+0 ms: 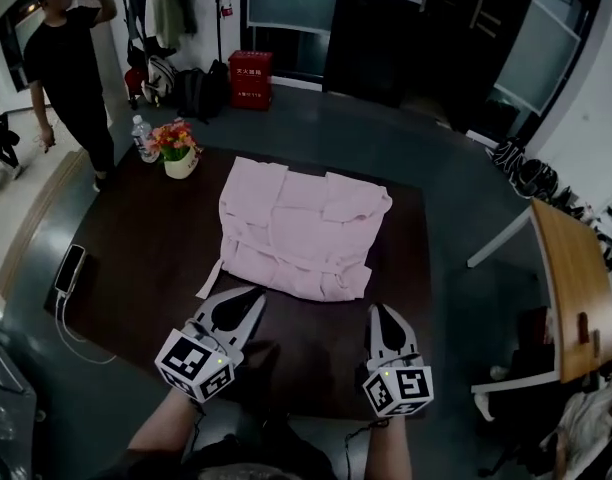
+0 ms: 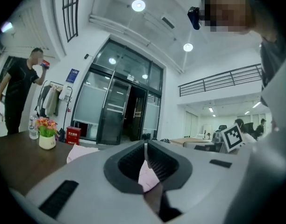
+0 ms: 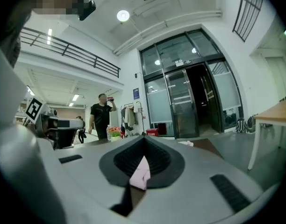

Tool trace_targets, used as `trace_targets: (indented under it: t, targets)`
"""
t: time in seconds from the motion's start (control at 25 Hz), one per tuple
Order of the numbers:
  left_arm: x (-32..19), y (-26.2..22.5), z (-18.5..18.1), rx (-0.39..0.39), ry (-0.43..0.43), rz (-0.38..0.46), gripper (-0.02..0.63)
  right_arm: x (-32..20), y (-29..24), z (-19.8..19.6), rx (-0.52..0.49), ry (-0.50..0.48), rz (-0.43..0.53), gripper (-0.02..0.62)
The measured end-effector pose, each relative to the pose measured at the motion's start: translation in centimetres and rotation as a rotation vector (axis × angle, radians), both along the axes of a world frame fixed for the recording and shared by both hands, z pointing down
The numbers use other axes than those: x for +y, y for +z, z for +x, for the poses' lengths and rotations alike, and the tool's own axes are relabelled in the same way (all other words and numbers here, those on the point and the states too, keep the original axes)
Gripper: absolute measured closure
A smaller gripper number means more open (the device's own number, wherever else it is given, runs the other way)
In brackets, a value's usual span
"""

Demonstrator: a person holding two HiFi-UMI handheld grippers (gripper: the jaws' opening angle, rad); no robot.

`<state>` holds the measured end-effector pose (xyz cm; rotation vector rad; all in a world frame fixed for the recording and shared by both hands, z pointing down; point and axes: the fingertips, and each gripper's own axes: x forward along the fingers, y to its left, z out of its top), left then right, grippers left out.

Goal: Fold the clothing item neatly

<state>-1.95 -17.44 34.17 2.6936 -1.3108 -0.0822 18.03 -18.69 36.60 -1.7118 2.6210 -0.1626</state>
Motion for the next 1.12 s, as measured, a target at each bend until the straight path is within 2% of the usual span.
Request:
trace_targets:
  t: [0.08, 0.28, 0.56, 0.8, 0.96, 1.12]
  targets:
    - [2.3, 1.0, -1.1, 0.019, -0.007, -0.024, 0.588, 2.0, 0.9, -1.8, 0.014, -0.02, -0.013, 0.601]
    - [11.0, 3.3, -4.9, 0.047, -0.004, -0.069, 0.595, 9.5, 1.6, -6.8, -0.038, -0.056, -0.025, 0.601]
    - [25.1, 5.4, -11.5, 0.063, -0.006, -0.121, 0.595, 23.4, 2.4, -12.9, 0.016, -0.086, -0.031, 0.601]
    - [33.9, 6.5, -14.0, 0.066, 0.029, -0.152, 0.595, 33.0, 3.4, -13.4, -0.014, -0.016, -0.092, 0.601]
    - [36.2, 6.4, -15.1, 0.086, 0.043, -0.155, 0.595, 36.2, 3.0, -14.0, 0.015, 0.006, -0.095, 0.601]
    - [38.5, 7.1, -14.5, 0.101, 0.066, -0.173, 0.595, 38.3, 3.0, -13.5, 0.062, 0.016, -0.098, 0.601]
